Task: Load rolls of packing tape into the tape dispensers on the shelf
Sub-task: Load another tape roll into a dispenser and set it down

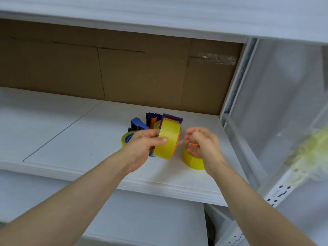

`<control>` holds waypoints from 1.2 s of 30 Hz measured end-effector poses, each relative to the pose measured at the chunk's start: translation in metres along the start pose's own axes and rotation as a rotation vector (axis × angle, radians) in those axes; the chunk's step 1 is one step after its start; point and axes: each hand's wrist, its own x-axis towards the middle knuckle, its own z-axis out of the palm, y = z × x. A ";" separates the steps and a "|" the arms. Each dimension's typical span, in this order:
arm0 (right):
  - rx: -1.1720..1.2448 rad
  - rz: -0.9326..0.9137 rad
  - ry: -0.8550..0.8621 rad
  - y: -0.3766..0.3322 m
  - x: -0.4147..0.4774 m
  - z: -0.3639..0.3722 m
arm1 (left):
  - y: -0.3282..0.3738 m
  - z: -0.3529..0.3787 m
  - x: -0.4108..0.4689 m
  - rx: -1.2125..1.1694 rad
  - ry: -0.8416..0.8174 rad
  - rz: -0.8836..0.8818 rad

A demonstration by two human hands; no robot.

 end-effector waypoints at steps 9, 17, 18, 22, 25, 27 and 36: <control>-0.511 -0.007 -0.724 -0.049 0.026 -0.017 | 0.034 0.006 0.006 0.381 -0.131 -0.076; 0.298 0.047 -0.365 0.002 0.024 -0.002 | 0.053 0.000 0.023 0.686 0.292 0.287; 0.360 0.039 -0.271 0.007 0.026 0.000 | 0.054 0.000 0.021 0.615 0.431 0.323; 0.356 -0.060 -0.135 0.014 0.026 0.011 | 0.045 0.012 0.015 0.325 0.328 -0.091; 0.265 -0.135 -0.129 0.015 0.022 0.022 | 0.038 0.018 0.019 -0.018 0.249 -0.245; 0.255 -0.146 -0.170 0.015 0.017 0.027 | 0.039 0.018 0.025 -0.283 0.307 -0.236; 0.111 0.035 0.004 0.006 0.010 0.037 | 0.018 0.019 0.025 -0.223 0.319 -0.185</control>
